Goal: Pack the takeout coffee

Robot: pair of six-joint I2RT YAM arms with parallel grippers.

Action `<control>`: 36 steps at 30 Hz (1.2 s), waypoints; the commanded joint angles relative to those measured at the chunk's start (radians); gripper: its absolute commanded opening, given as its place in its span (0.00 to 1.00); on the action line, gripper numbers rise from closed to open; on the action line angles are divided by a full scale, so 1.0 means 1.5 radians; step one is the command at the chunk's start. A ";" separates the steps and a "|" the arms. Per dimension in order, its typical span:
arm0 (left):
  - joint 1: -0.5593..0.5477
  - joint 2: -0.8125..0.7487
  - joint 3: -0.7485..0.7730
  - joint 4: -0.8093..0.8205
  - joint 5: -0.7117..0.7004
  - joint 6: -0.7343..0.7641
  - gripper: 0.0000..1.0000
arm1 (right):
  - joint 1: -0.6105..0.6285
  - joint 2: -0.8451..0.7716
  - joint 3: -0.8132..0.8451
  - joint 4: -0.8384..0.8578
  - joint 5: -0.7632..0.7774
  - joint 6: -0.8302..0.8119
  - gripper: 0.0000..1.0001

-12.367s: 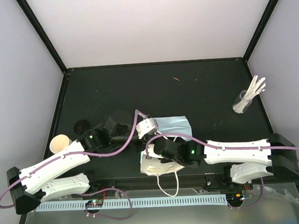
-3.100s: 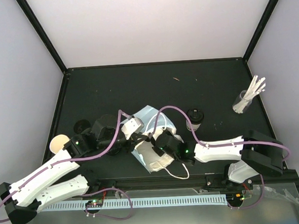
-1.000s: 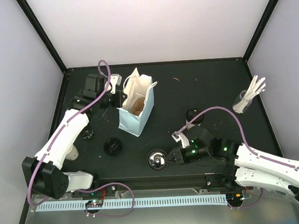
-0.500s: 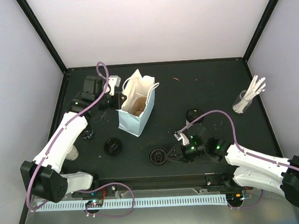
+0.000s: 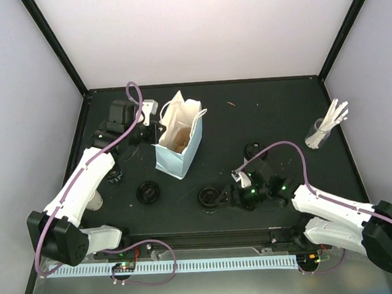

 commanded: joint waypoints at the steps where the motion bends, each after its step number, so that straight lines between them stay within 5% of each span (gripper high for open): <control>1: 0.006 -0.013 -0.002 -0.019 0.013 0.006 0.03 | -0.005 -0.023 0.075 -0.130 0.066 -0.091 0.80; 6: 0.008 -0.024 0.004 -0.027 0.009 0.011 0.05 | 0.021 -0.015 0.196 -0.300 0.164 -0.214 0.87; 13: 0.009 -0.040 0.011 -0.040 0.001 0.025 0.06 | 0.186 0.089 0.389 -0.471 0.352 -0.429 0.89; 22: 0.013 -0.043 0.010 -0.055 -0.012 0.028 0.07 | 0.246 0.260 0.530 -0.558 0.441 -0.430 0.88; 28: 0.014 -0.058 0.010 -0.050 -0.016 0.022 0.29 | 0.266 0.329 0.572 -0.572 0.464 -0.430 0.92; 36: 0.014 -0.069 0.016 -0.037 -0.020 0.023 0.40 | 0.270 0.357 0.581 -0.560 0.455 -0.433 0.92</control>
